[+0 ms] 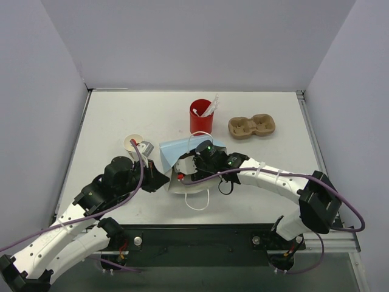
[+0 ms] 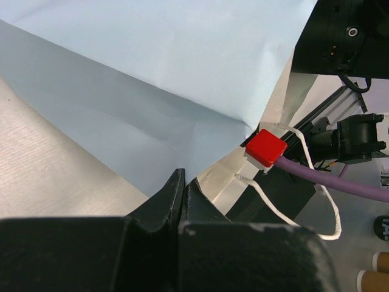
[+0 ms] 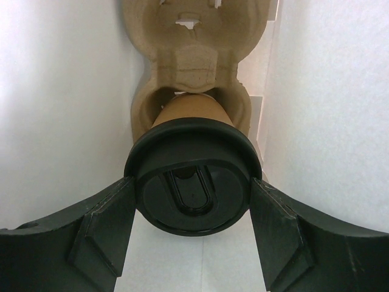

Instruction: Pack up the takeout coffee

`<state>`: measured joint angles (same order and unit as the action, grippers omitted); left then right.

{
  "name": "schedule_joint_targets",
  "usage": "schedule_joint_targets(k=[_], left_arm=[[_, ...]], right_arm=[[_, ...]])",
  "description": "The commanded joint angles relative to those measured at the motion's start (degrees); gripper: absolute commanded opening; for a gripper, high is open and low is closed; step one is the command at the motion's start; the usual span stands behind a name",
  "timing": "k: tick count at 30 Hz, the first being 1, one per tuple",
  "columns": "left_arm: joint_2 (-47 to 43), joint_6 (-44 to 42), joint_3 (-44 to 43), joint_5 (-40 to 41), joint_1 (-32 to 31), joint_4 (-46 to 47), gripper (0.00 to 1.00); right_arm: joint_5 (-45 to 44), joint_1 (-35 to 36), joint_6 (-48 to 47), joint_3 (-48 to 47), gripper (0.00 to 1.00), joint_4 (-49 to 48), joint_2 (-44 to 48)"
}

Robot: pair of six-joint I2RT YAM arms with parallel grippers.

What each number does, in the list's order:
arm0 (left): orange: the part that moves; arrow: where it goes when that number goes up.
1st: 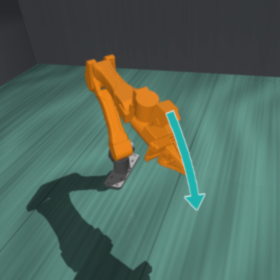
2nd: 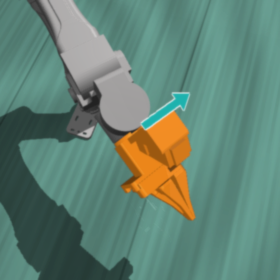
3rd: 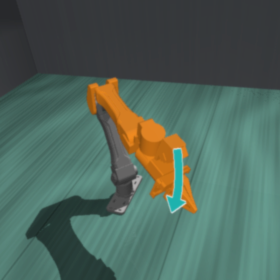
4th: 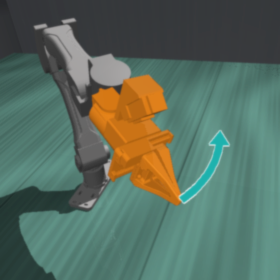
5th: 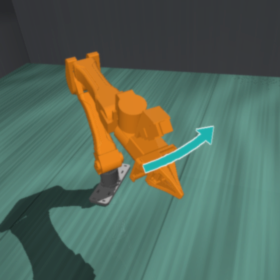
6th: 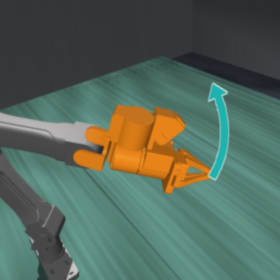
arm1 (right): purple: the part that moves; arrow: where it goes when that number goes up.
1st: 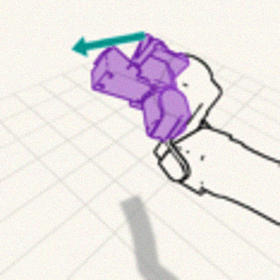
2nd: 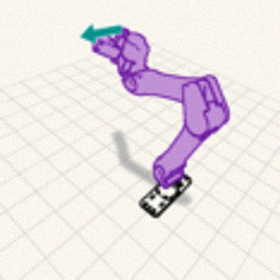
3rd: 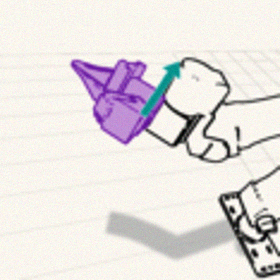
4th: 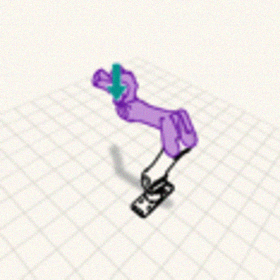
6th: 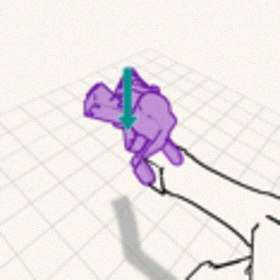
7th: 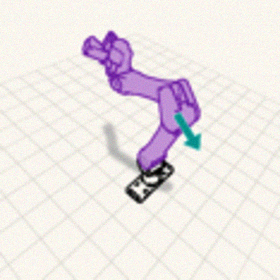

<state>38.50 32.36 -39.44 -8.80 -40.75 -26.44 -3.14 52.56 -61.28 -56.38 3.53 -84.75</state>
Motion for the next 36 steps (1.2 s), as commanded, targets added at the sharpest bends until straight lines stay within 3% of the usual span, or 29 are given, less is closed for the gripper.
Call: schedule_joint_targets(k=[1, 8, 11, 17, 20, 24, 36], left_arm=[[0.35, -0.1, -3.1, 0.01, 0.32, -0.37, 0.0], [0.79, 0.34, -4.33, 0.36, 0.32, -0.81, 0.0], [1.05, 0.51, -4.77, 0.8, 0.32, -1.42, 0.0], [1.31, 0.86, -5.91, 1.41, 0.32, -2.57, 0.0], [1.49, 0.86, -6.35, 1.33, 0.41, -3.01, 0.0], [2.37, 0.34, -7.4, 1.15, 0.41, -3.97, 0.0], [3.33, 0.69, -10.3, 0.98, 0.41, -6.52, 0.0]], right_arm=[[1.47, -1.14, 2.04, -1.36, 0.33, -0.54, -1.73], [1.21, -1.58, 2.21, -0.92, 0.35, -1.07, -1.82], [1.11, -1.58, 2.91, -1.19, 0.41, -1.16, -1.12], [1.47, -1.31, 3.62, -2.33, 0.61, -0.28, 0.81], [1.38, -1.23, 4.32, -3.12, 0.79, 0.33, 1.52], [0.32, -1.23, 4.94, -3.3, 0.92, -0.1, 2.57], [-0.29, -1.23, 9.24, -6.11, 0.94, 4.19, 5.82]])
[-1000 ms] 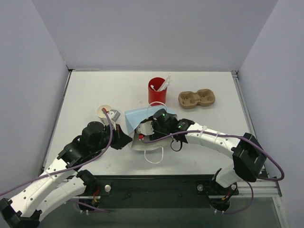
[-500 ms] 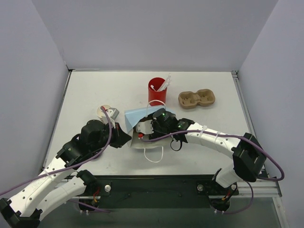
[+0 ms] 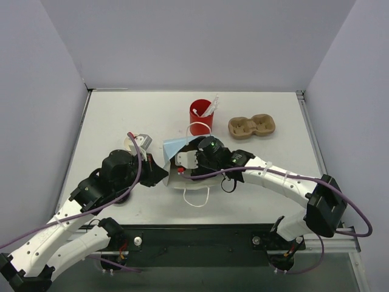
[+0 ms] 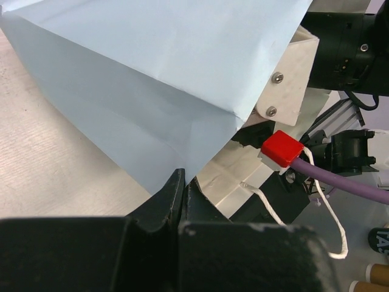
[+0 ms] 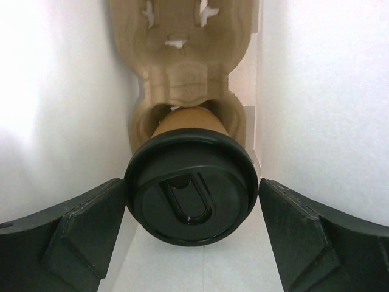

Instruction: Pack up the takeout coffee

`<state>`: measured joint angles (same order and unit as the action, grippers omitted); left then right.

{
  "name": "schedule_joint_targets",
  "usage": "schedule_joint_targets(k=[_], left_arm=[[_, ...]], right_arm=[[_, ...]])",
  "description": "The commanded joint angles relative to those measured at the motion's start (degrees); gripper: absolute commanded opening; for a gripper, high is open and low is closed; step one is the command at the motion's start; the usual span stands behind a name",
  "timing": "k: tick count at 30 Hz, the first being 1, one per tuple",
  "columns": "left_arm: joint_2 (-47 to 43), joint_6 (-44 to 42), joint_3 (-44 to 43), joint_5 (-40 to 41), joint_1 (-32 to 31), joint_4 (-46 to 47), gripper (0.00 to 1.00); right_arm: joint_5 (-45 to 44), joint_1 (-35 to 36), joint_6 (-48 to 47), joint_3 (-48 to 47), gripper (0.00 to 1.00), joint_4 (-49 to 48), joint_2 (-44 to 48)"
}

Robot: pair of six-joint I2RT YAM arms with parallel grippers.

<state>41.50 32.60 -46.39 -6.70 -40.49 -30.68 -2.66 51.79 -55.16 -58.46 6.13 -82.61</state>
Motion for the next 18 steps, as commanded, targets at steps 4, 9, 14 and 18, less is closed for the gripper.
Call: schedule_joint_targets(k=[4, 9, 14, 18], left_arm=[[2.18, 0.8, -6.24, -1.21, 0.15, -4.21, 0.0], [4.29, 0.54, -9.06, -1.83, 0.15, -6.32, 0.0], [6.05, 1.06, -12.13, -2.97, 0.15, -7.9, 0.0], [7.37, 1.5, -14.69, -3.85, 0.15, -9.14, 0.0]], right_arm=[[0.37, -0.2, 3.56, -4.74, 0.92, 5.02, 4.82], [1.07, 1.21, 5.4, -6.23, 0.9, 9.42, 5.88], [1.69, 2.7, 6.55, -7.2, 0.84, 12.76, 6.14], [2.13, 3.93, 7.69, -8.43, 0.82, 13.91, 6.41]])
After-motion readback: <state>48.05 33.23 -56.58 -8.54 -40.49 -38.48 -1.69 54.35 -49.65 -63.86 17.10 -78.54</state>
